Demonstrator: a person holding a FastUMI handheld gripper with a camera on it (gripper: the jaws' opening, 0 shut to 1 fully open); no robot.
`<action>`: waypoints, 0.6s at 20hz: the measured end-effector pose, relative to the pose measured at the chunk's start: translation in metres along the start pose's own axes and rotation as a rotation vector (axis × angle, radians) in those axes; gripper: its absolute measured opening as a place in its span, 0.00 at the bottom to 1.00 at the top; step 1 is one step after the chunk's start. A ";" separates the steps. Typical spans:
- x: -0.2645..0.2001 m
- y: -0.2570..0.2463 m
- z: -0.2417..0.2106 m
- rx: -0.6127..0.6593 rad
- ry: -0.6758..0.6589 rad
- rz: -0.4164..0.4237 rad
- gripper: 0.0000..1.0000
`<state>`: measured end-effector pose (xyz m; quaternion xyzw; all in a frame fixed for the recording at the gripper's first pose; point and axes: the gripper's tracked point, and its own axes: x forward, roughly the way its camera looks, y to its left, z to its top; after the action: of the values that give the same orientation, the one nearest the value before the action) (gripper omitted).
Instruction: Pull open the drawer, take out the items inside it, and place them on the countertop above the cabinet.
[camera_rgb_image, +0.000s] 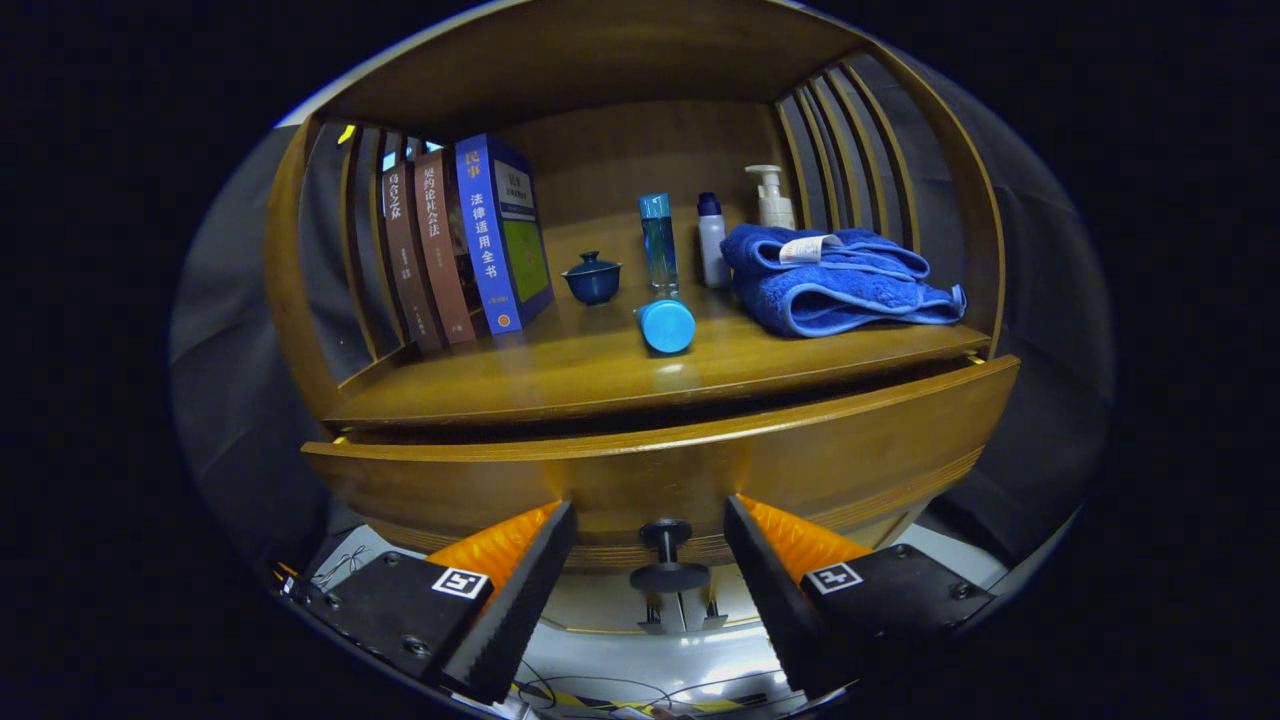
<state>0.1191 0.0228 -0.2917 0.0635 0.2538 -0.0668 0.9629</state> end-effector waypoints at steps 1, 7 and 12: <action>0.003 0.000 0.001 -0.002 -0.002 -0.001 0.99; 0.015 0.000 0.004 -0.005 -0.008 -0.006 0.99; 0.013 -0.002 0.004 -0.025 -0.011 -0.006 0.99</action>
<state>0.1321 0.0191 -0.2950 0.0505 0.2495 -0.0668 0.9648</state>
